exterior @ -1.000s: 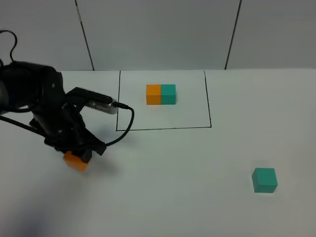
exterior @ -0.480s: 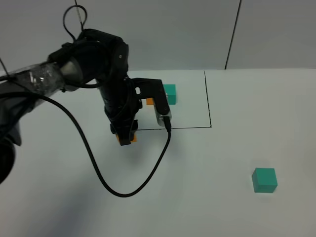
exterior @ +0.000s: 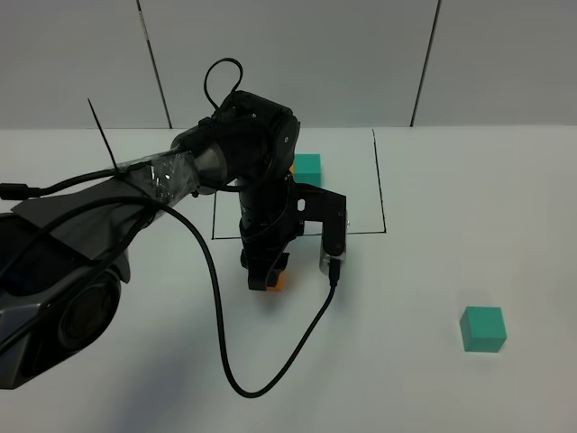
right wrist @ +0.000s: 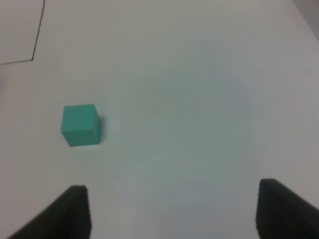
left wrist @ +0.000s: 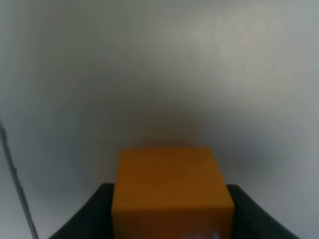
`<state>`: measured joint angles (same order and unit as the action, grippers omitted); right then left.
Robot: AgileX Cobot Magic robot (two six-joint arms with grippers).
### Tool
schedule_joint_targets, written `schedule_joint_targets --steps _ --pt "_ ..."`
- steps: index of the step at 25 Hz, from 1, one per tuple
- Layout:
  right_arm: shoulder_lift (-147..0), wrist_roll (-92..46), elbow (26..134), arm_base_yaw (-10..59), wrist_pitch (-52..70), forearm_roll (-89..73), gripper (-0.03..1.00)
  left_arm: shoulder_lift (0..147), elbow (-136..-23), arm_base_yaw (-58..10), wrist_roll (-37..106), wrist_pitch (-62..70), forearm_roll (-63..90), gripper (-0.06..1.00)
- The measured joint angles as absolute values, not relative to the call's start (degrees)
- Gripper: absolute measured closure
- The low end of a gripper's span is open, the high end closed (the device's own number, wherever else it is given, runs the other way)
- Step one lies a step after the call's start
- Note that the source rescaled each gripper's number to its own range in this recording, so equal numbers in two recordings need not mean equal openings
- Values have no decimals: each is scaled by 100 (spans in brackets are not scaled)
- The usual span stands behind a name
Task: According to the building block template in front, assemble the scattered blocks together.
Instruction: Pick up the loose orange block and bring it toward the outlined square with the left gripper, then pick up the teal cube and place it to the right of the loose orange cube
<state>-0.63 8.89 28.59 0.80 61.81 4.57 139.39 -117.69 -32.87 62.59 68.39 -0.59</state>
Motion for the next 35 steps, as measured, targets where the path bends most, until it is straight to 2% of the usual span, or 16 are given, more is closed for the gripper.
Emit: schedule_joint_targets --steps 15,16,17,18,20,21,22,23,25,35 --pt "-63 889 2859 80 6181 457 53 14022 -11804 -3287 6067 6839 51 92" --pt "-63 889 2859 80 6181 457 53 14024 -11809 -3287 6014 6839 80 87" --pt "-63 889 2859 80 6181 457 53 14035 -11809 -3287 5959 6839 112 76" --pt "-63 889 2859 80 6181 457 53 14047 -11809 -3287 5879 6839 122 64" --pt "-63 889 2859 80 6181 457 53 14047 -11809 -3287 5678 6839 106 32" --pt "-63 889 2859 80 6181 457 53 14047 -11809 -3287 5585 6839 69 20" --pt "-63 889 2859 80 6181 457 53 14038 -11809 -3287 5477 6839 32 7" --pt "-63 889 2859 80 6181 457 53 14019 -11809 -3287 5393 6839 0 0" --pt "-63 889 2859 80 6181 457 53 13923 -11809 -3287 5275 6839 -121 -5" --pt "-63 889 2859 80 6181 457 53 12689 -11809 -3246 3713 6850 -143 -4"
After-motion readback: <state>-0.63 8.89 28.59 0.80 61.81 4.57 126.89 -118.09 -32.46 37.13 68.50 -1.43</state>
